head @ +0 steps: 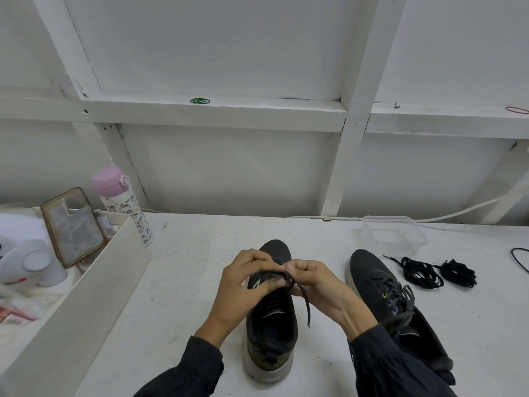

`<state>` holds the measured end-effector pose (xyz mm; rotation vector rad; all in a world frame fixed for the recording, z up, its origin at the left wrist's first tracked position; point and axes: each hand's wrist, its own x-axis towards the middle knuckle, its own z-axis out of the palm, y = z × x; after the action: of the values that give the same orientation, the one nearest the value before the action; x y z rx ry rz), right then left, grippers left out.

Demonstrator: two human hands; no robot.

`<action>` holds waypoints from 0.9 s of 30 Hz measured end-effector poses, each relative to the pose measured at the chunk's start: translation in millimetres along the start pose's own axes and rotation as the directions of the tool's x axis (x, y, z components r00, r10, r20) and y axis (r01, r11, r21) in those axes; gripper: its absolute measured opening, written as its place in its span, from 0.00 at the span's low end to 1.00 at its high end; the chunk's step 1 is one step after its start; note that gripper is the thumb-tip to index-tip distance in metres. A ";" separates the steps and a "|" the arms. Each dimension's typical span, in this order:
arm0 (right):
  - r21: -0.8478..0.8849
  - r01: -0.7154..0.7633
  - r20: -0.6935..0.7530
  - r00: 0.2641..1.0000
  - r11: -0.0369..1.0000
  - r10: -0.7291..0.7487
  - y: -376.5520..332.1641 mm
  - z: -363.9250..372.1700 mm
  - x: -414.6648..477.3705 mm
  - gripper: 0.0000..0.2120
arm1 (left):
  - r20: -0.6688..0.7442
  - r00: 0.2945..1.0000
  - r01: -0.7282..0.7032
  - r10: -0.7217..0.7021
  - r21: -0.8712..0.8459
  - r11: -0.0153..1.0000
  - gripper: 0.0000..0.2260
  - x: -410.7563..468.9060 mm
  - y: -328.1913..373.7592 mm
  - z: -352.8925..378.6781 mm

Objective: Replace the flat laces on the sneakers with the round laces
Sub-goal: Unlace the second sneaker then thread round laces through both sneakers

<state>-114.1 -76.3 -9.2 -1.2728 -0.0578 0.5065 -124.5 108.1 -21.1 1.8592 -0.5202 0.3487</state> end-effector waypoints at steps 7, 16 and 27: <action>-0.067 0.060 -0.098 0.993 0.996 -0.067 -1.2 2.1 -7.0 0.09 | -0.085 0.985 0.140 -0.150 -0.117 0.983 0.04 -4.0 0.4 -3.1; -0.184 -0.008 -0.366 0.929 0.983 -0.061 15.5 -17.7 -22.1 0.02 | -0.125 0.898 0.379 -0.422 -0.271 0.885 0.11 -23.6 -25.4 -35.1; -0.405 -0.089 -0.480 0.868 0.910 -0.129 18.3 -35.9 -30.0 0.09 | -0.217 0.823 0.456 -0.525 -0.302 0.838 0.06 -38.2 -46.2 -57.0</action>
<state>-135.5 -116.6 -30.1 -1.7928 0.2718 0.1279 -133.0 181.9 -57.6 1.5984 0.1326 0.1908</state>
